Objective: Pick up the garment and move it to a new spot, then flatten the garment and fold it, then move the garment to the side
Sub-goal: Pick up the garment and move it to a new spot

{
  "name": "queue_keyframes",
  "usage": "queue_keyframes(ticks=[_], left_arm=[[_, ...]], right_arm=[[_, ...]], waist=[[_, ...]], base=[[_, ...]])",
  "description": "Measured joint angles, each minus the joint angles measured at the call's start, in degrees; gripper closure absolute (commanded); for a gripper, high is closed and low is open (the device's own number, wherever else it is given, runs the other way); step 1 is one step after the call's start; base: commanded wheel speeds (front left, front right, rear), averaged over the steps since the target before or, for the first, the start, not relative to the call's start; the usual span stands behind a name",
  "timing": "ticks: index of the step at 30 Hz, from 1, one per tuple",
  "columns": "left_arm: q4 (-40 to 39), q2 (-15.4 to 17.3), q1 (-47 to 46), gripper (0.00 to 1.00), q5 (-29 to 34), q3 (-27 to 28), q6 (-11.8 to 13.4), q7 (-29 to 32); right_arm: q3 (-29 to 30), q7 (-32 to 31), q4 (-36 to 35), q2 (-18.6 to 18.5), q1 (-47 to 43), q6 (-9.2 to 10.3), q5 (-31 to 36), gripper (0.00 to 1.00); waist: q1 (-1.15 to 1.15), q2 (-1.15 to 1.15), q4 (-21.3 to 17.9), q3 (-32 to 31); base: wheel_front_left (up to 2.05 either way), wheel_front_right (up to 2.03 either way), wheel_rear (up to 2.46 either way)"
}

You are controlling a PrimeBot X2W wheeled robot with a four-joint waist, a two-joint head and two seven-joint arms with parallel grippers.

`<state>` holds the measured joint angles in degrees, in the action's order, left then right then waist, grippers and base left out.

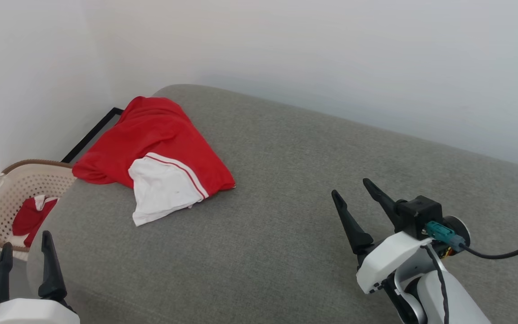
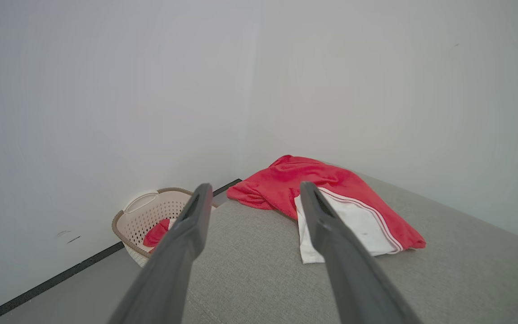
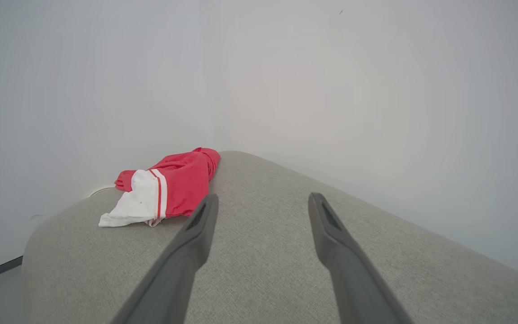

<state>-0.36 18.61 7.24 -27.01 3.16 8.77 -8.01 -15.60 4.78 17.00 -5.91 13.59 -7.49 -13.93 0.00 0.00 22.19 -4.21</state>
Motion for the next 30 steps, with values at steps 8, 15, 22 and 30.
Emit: queue_keyframes(ticks=[8, 15, 22, 30], left_arm=[[0.5, 0.6, -2.3, 0.00, -0.7, -0.5, -0.8, 0.5], [3.8, 1.8, -9.2, 0.00, -1.8, -1.3, -3.5, 0.8], [11.0, 4.2, -19.9, 0.00, -3.9, -2.0, -7.8, 1.5], [22.2, 6.6, -33.2, 0.00, -6.0, -2.2, -11.9, 2.5]], right_arm=[[1.5, -0.5, -1.0, -0.2, 0.2, 0.00, 0.5, 0.00], [2.9, -1.5, -2.5, -0.9, 1.2, 0.00, 1.5, 0.00], [3.9, -2.9, -5.0, -1.7, 3.8, 0.00, 2.4, 0.00], [4.8, -4.9, -9.0, -3.1, 7.1, 0.00, 3.7, 0.00]], waist=[[0.00, 0.00, 1.3, 1.6], [0.00, 0.00, -0.1, 4.5], [0.00, 0.00, -2.5, 8.8], [0.00, 0.00, -5.6, 15.4]], base=[[0.00, 0.00, 0.00], [0.00, 0.00, 0.00], [0.00, 0.00, 0.00], [0.00, 0.00, 0.00]])
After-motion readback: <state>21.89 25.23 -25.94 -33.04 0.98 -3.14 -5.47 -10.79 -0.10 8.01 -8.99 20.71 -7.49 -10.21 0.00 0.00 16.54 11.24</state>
